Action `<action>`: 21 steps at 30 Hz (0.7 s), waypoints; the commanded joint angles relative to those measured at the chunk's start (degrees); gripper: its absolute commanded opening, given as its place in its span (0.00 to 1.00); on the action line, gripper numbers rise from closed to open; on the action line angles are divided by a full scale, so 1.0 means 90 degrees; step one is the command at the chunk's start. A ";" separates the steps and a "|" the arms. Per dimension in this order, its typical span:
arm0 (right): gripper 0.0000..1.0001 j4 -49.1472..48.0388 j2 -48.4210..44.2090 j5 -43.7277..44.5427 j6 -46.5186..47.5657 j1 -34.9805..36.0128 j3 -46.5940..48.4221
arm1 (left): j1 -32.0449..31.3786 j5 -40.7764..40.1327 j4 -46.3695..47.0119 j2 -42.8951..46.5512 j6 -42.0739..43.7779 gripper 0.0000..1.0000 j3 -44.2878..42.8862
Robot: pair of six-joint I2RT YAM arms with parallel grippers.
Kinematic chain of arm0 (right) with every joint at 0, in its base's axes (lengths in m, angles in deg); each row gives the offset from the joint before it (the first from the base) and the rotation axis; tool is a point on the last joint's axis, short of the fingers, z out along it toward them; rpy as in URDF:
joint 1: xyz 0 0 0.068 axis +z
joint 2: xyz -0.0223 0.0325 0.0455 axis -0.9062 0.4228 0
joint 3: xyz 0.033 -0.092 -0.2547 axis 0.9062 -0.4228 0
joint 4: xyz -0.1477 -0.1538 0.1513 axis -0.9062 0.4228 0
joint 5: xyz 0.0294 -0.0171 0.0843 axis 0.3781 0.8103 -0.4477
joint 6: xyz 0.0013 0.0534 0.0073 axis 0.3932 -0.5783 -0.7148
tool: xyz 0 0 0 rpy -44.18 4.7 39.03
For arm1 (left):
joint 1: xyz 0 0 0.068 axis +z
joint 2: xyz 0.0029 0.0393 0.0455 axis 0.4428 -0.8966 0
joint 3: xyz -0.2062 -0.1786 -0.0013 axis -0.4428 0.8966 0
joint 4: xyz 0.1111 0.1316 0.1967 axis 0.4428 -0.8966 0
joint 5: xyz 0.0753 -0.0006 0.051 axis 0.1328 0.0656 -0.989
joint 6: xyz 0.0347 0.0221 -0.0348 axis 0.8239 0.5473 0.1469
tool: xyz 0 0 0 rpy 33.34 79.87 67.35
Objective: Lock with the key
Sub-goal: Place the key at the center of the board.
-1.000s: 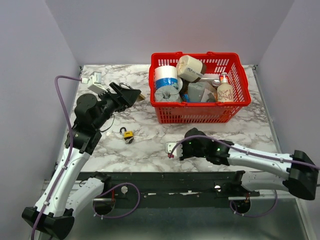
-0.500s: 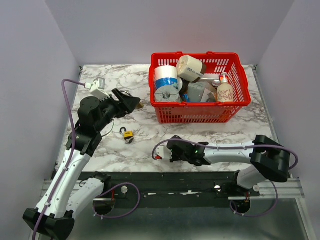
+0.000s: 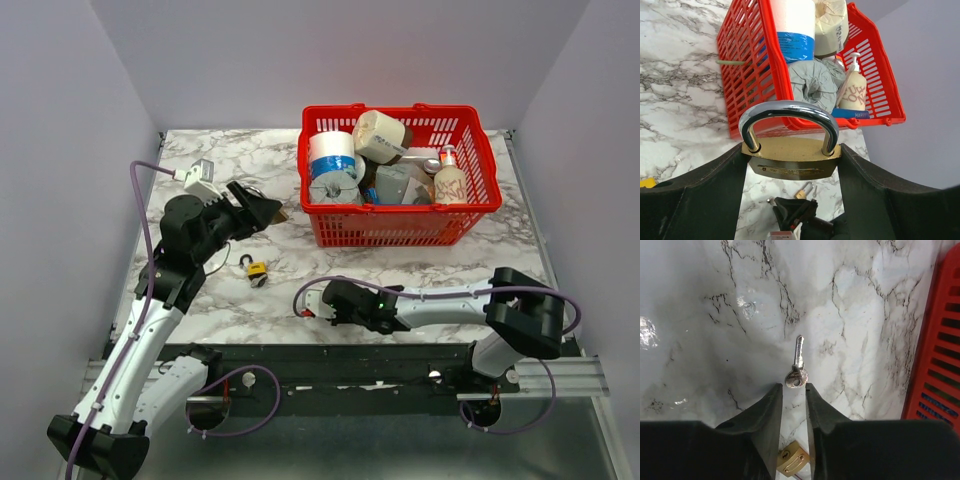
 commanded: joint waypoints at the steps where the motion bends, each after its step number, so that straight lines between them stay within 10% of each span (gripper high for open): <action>1: 0.37 0.0510 -0.0057 -0.0396 -0.0335 0.0171 0.0068 | 0.0044 0.0220 0.0302 0.0140 -0.0097 0.00 0.0007; 8: 0.57 0.0754 -0.0789 -0.0776 -0.0502 0.0191 0.0186 | 0.0044 0.0590 -0.0536 0.0237 -0.0389 0.00 0.0143; 12: 0.88 0.0735 -0.1783 -0.0933 -0.0492 0.0200 0.0166 | 0.0044 0.0649 -0.1415 0.0237 -0.0575 0.00 0.0445; 21: 0.98 0.0910 -0.2255 -0.0718 -0.0863 -0.0228 0.0205 | -0.0150 0.0894 -0.1847 -0.0611 -0.1882 0.00 0.1461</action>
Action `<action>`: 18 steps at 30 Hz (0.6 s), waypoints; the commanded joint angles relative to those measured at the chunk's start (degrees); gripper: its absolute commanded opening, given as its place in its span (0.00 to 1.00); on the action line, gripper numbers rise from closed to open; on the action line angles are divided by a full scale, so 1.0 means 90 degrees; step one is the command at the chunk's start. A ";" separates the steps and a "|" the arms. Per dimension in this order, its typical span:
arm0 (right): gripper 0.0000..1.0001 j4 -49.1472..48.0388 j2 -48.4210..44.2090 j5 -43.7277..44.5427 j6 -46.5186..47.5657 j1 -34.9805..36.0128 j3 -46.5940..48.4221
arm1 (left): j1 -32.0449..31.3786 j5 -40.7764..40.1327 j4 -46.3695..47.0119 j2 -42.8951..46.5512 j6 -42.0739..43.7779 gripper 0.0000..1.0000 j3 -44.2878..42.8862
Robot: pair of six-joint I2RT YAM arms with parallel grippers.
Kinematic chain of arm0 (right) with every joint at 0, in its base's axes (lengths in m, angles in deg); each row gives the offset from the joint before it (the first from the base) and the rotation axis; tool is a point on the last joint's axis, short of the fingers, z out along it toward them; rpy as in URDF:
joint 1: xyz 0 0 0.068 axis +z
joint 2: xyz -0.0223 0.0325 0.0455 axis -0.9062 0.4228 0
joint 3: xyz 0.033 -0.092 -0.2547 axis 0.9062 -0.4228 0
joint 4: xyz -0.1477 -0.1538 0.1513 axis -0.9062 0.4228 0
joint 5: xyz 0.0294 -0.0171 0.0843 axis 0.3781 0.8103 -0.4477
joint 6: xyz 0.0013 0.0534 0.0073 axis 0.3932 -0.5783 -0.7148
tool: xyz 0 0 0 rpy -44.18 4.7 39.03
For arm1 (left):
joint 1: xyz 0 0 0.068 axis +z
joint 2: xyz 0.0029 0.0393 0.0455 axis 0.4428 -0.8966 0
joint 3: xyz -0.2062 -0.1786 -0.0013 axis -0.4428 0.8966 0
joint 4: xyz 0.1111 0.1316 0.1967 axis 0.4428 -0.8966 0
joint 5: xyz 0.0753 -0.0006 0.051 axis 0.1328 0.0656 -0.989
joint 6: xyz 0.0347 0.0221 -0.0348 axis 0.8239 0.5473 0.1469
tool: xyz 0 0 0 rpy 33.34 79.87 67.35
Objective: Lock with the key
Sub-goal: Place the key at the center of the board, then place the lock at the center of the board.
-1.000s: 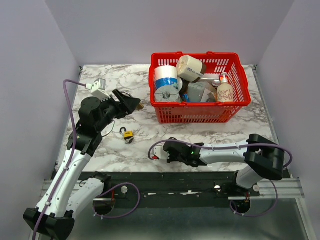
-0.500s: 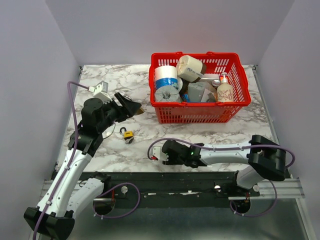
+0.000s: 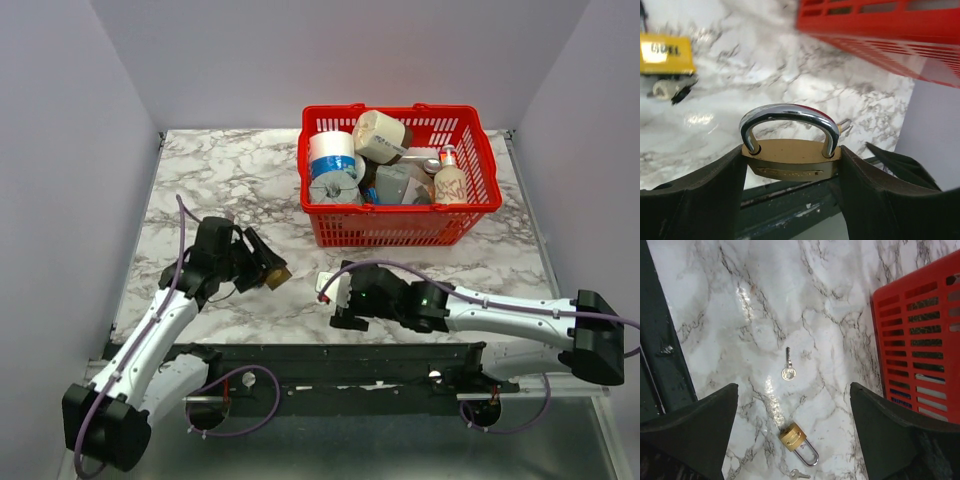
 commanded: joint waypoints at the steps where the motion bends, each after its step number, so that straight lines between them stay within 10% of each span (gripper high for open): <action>1: 0.99 0.0264 0.0059 -0.0028 -0.0338 -0.0445 0.0106 | -0.0241 0.0418 0.0106 -0.0490 -0.1099 0.00 0.0347; 18: 0.98 0.0558 0.0011 -0.0097 -0.0231 -0.1130 0.0740 | -0.1872 0.0224 -0.0195 -0.3625 -0.2370 0.00 -0.0393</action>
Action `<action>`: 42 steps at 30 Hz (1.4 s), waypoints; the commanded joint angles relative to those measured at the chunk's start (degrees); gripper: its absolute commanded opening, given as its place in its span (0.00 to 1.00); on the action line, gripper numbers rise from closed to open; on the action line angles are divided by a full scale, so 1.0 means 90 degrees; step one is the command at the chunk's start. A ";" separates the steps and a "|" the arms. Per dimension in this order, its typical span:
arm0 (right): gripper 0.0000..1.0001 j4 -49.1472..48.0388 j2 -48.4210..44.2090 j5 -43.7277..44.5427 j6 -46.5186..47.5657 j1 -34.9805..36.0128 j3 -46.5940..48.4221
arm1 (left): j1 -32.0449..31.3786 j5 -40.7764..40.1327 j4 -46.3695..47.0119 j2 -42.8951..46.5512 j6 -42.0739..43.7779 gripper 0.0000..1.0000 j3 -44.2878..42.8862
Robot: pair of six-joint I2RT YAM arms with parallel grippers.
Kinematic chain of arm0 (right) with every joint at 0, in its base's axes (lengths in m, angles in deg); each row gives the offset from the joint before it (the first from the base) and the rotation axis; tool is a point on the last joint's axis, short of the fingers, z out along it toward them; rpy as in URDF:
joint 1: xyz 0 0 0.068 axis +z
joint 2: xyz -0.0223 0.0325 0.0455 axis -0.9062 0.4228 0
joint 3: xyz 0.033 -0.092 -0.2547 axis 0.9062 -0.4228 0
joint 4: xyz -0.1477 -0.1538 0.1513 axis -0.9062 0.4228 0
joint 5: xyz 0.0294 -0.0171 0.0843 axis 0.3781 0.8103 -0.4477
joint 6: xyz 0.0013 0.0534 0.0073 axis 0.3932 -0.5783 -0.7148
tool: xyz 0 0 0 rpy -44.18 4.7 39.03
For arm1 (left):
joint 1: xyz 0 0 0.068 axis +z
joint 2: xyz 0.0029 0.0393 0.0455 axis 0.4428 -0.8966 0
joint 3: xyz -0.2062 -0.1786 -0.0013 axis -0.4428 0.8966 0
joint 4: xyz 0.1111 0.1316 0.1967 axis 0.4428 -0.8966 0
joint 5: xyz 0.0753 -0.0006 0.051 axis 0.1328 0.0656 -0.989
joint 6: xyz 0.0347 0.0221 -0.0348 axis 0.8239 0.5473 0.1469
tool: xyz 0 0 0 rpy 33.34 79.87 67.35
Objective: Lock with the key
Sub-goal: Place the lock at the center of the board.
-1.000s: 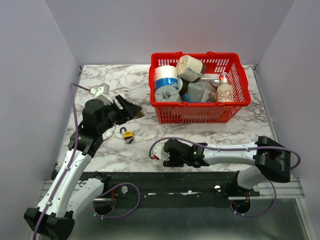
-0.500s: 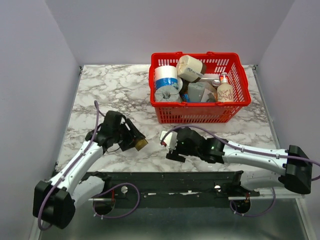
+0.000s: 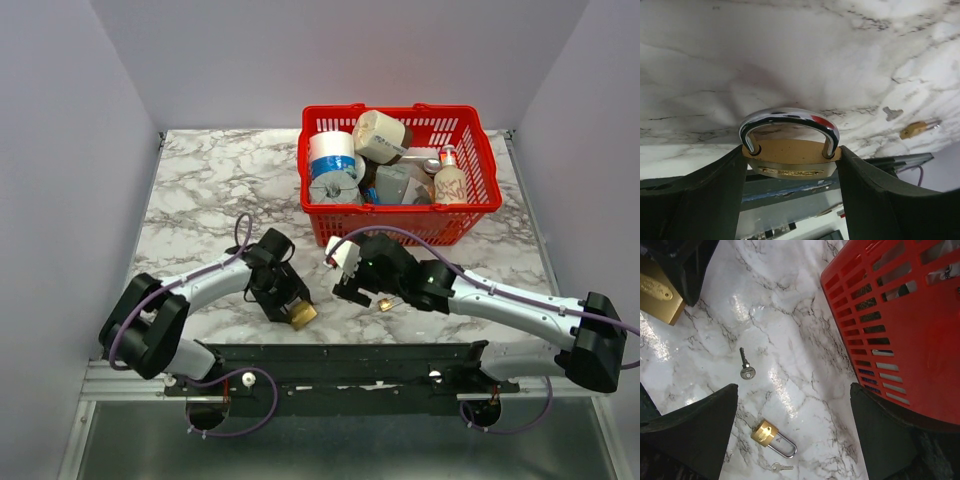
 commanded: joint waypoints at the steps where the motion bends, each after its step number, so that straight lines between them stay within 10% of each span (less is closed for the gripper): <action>1: 0.98 0.0159 -0.0108 -0.0029 -0.0027 -0.0124 0.0133 | -0.0354 -0.0194 -0.0603 -0.0423 -0.0340 0.00 -0.1080; 25: 0.98 0.0247 -0.0685 -0.0176 -0.0008 -0.0428 -0.0081 | -0.0775 0.0292 -0.0333 -0.1712 -0.0750 0.21 -0.1620; 31: 0.99 0.0228 -0.0753 -0.0127 0.0002 -0.0437 -0.0091 | -0.0716 0.0292 -0.0342 -0.1752 -0.0545 0.65 -0.1688; 42: 1.00 0.0189 -0.0675 -0.0264 -0.0116 -0.0437 -0.0003 | -0.0452 0.0233 -0.0342 -0.1352 -0.0271 0.99 -0.1816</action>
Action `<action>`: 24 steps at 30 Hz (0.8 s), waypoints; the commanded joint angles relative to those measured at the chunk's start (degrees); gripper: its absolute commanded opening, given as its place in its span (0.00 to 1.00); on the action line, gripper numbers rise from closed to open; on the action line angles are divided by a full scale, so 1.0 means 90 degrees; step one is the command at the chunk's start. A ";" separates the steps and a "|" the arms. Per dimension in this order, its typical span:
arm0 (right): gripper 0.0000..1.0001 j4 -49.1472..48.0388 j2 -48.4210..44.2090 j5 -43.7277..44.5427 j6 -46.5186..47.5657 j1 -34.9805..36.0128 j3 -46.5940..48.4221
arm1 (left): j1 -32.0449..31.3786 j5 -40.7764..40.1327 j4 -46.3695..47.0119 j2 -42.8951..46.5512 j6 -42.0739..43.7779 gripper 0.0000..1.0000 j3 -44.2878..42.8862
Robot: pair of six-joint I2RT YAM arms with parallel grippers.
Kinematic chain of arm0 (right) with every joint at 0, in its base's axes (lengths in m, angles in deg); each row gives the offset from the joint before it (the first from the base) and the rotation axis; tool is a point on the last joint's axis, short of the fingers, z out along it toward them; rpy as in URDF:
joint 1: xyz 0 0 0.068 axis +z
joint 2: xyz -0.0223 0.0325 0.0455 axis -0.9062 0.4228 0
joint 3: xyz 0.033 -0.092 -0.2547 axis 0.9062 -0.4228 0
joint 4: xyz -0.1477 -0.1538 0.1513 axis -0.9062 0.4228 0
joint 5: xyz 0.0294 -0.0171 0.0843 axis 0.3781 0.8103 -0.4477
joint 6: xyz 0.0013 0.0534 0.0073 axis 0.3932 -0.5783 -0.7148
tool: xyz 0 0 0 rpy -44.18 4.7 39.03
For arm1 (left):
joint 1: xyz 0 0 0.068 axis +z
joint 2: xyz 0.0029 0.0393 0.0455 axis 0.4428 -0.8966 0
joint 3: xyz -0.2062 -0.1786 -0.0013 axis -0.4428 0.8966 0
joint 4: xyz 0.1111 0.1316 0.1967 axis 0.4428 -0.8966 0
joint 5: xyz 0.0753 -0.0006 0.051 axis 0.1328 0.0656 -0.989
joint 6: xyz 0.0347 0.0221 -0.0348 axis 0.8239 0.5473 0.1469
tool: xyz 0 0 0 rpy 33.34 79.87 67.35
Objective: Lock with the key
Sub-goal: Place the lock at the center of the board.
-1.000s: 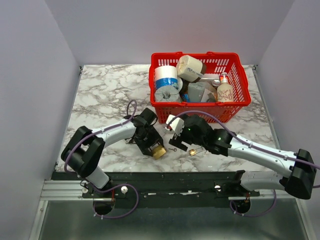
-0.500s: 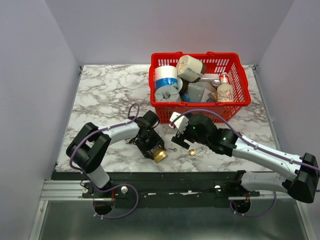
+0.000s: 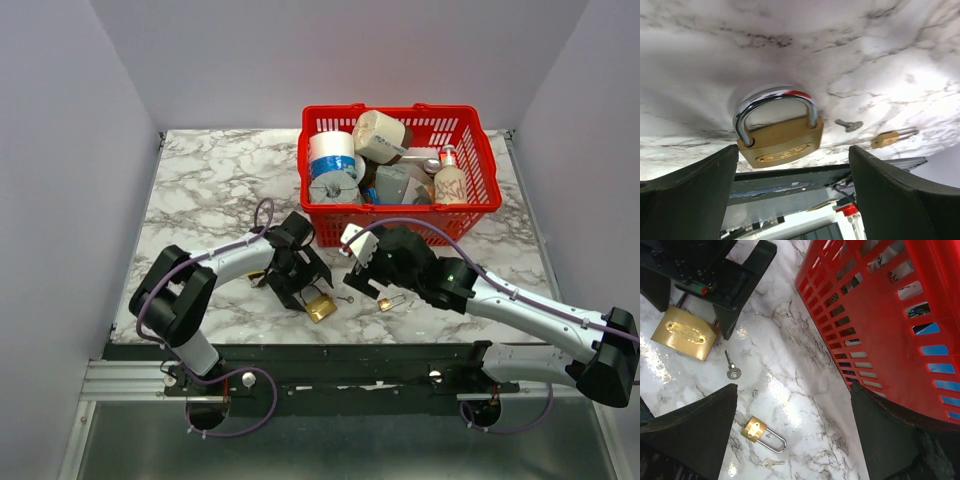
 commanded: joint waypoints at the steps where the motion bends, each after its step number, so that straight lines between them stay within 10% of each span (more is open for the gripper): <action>1: 1.00 0.0072 -0.0010 -0.0154 -0.0067 -0.0015 0.0011 | 0.0055 0.0243 0.0049 0.0339 0.0083 0.99 -0.0128; 16: 1.00 0.0013 -0.0273 -0.0544 -0.0233 -0.0015 0.0021 | 0.0787 -0.0205 -0.0750 0.2242 0.0825 0.99 0.0458; 24: 1.00 0.0238 -0.0273 -0.0729 -0.0262 -0.0083 0.0557 | 0.2465 -0.0586 -0.1074 0.3298 0.3000 0.99 0.0138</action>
